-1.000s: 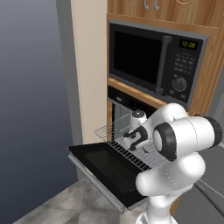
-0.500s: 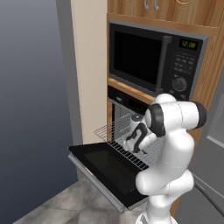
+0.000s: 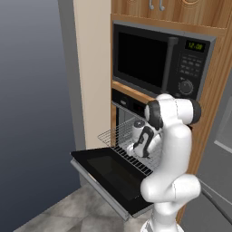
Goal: Place the fish on the rack of the oven, and slide the rack back inside. Close the oven door.
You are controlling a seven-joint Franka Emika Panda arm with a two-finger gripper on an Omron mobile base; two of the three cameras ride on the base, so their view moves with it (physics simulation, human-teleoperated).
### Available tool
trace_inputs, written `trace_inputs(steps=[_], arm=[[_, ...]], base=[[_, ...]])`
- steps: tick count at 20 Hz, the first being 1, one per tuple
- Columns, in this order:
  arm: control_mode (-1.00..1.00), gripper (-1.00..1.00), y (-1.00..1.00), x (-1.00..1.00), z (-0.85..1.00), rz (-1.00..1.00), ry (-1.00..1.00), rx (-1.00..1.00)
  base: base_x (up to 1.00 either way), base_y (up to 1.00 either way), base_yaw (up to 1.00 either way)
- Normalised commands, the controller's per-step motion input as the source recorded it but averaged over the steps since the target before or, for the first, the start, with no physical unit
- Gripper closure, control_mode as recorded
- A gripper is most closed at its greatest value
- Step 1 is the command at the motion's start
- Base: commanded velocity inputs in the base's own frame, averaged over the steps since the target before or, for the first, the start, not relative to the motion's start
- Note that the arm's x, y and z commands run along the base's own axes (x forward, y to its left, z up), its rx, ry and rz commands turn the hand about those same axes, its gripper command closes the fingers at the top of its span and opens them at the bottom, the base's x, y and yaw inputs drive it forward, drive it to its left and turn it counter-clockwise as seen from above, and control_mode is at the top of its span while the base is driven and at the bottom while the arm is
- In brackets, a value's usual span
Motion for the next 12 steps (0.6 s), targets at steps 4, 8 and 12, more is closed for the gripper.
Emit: trace_inputs(steps=[4,8,12], arm=[[-1.00,1.00,-0.01,0.41,-0.30,0.00,-0.03,-0.07],[-1.00,1.00,-0.01,0.47,-0.26,0.00,-0.01,-0.06],[-1.00,1.00,-0.01,0.48,-0.39,0.00,0.00,-0.05]], base=[[0.00,0.00,0.00],[0.00,0.00,0.00],[0.00,0.00,0.00]])
